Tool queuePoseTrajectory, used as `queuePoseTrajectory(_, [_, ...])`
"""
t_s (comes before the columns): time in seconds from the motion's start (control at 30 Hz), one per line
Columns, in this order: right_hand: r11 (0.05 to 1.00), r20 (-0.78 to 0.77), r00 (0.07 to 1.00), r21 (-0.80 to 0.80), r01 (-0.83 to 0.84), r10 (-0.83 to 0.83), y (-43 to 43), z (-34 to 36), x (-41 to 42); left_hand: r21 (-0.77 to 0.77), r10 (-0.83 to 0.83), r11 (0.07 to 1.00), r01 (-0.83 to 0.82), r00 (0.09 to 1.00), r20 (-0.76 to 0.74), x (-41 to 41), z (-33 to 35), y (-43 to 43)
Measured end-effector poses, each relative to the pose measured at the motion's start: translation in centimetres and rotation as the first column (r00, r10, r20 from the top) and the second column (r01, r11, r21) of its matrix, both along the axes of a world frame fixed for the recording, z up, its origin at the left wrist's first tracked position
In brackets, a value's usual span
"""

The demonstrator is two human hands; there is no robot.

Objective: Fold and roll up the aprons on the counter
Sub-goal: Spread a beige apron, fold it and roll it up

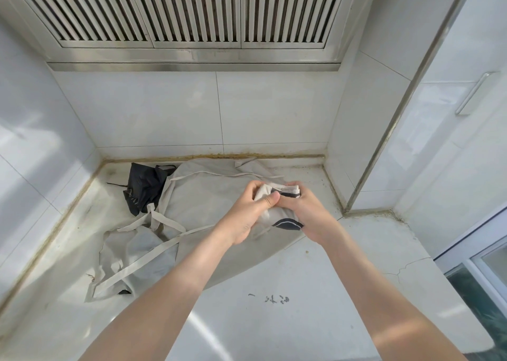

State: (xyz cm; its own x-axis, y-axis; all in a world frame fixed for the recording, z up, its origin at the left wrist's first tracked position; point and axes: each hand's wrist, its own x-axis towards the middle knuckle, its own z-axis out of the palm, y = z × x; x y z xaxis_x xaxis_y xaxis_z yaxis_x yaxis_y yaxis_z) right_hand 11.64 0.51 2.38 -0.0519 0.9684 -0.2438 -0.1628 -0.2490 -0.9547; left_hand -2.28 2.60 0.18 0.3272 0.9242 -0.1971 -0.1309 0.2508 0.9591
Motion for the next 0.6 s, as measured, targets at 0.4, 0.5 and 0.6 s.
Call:
queuePoseTrajectory(0.4, [0.867, 0.152, 0.869, 0.264, 0.423, -0.470, 0.3, -0.4, -0.8, 0.009, 0.238, 0.971, -0.240, 0.966, 0.100, 1.7, -0.2, -0.2])
queuePoseTrajectory(0.5, [0.849, 0.134, 0.849, 0.232, 0.475, -0.512, 0.6, -1.0, -0.4, 0.031, 0.288, 0.956, -0.291, 0.954, 0.085, 2.2, -0.4, -0.2])
queuePoseTrajectory(0.6, [0.912, 0.091, 0.917, 0.185, 0.366, -0.387, 0.6, -1.7, 0.5, 0.013, 0.381, 0.923, -0.385, 0.918, 0.111, 1.6, -0.1, 0.5])
